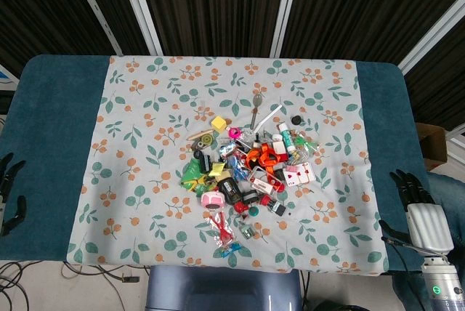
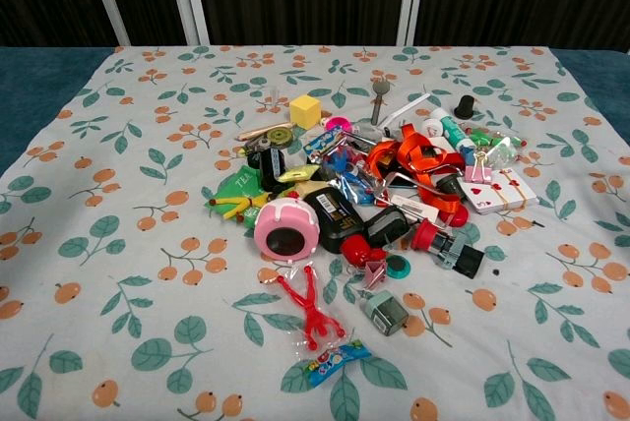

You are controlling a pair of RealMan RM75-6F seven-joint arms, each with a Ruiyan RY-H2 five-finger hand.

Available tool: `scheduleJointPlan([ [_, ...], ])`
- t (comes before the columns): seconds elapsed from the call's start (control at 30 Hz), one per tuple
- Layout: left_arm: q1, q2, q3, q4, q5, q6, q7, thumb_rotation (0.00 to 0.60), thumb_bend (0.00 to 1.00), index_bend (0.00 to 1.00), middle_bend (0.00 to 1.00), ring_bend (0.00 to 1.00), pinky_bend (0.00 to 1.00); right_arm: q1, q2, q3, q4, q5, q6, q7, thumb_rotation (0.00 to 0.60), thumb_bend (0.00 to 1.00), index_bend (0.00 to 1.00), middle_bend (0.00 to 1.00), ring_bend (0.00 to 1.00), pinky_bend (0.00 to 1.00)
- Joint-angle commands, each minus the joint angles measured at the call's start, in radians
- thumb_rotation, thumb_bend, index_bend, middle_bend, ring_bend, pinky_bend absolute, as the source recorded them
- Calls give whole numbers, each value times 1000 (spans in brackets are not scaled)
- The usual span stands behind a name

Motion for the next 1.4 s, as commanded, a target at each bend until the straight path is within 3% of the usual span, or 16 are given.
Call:
scheduleJointPlan([
  [0.03, -1, 1, -1, 0, -1, -1, 5, 600, 583, 97, 0, 32, 70, 0, -2, 0, 1, -1, -1, -3, 600, 234, 60, 80, 76, 244],
  [1.0, 5, -4, 1, -1, 0, 8, 2, 600, 583, 98, 0, 32, 71, 25, -36, -9, 16, 3, -69, 20, 600, 232, 58, 110, 76, 244],
  [1.2, 4, -4, -1, -8, -7, 1, 2, 600, 583, 98, 0, 32, 71, 88, -44, -5, -8, 37, -200, 42, 600, 218, 59, 129, 76, 244],
  [1.4, 7, -5, 4, -9, -3, 2, 2, 600, 583, 97, 0, 32, 71, 160, -39, 31, -84, 138, -347, 30, 600, 204, 103, 150, 76, 244],
])
